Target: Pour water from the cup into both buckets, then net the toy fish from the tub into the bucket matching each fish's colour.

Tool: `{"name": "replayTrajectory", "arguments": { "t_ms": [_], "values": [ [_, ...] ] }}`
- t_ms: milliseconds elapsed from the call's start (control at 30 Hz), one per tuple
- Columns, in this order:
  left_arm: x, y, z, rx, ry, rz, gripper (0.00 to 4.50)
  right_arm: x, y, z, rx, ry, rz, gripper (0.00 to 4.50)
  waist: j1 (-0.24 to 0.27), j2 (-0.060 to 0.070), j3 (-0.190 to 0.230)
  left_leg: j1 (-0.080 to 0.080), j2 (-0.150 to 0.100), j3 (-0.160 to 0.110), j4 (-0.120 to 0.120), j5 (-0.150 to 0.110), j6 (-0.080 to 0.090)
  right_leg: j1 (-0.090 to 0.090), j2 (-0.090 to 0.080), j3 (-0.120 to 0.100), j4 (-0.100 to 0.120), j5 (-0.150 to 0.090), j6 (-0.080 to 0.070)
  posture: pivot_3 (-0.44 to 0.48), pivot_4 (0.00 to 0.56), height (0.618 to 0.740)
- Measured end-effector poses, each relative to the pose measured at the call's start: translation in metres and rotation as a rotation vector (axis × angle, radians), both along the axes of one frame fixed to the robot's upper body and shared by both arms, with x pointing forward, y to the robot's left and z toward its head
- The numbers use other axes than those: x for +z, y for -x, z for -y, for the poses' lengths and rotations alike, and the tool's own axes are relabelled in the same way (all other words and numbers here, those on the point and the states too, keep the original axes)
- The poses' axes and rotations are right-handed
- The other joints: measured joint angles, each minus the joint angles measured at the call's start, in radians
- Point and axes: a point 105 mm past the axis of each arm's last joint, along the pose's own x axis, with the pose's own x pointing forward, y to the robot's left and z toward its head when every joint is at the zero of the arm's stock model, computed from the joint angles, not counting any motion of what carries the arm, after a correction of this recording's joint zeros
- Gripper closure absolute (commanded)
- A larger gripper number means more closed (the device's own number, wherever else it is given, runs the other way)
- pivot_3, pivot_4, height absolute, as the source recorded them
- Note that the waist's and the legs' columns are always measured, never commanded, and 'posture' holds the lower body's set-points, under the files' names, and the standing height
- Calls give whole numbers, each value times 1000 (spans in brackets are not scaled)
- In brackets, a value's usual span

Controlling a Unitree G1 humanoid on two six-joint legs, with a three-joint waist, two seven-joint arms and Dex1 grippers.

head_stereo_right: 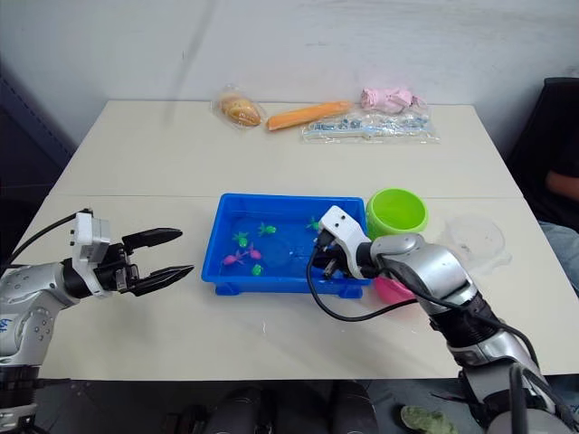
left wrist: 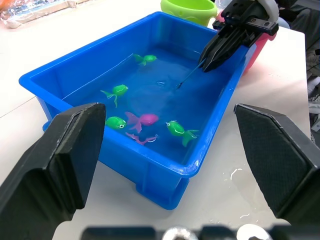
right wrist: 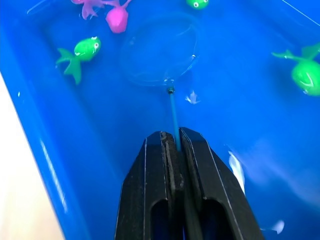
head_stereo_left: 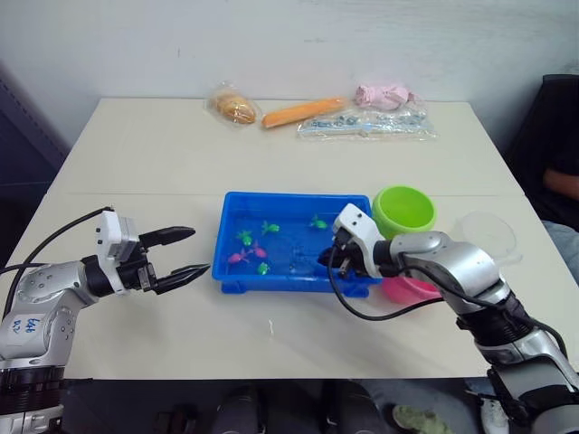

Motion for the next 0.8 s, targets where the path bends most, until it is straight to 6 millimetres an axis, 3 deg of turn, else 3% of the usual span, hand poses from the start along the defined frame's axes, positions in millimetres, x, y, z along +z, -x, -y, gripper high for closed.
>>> {"name": "replayTrajectory", "arguments": {
  "t_ms": [433,800],
  "values": [
    [-2,1,0,-2,-15,-2,68,0,0,-25,51,-55,-18,4500,-18,0,0,0,0,0,0,0,0,0,0,0,0,0,0,0,150,740],
    [-3,2,0,-4,-22,-3,68,2,3,-22,44,-114,-69,4500,-21,0,0,0,0,0,-1,0,0,0,0,0,0,0,0,0,150,740]
  ]
}}
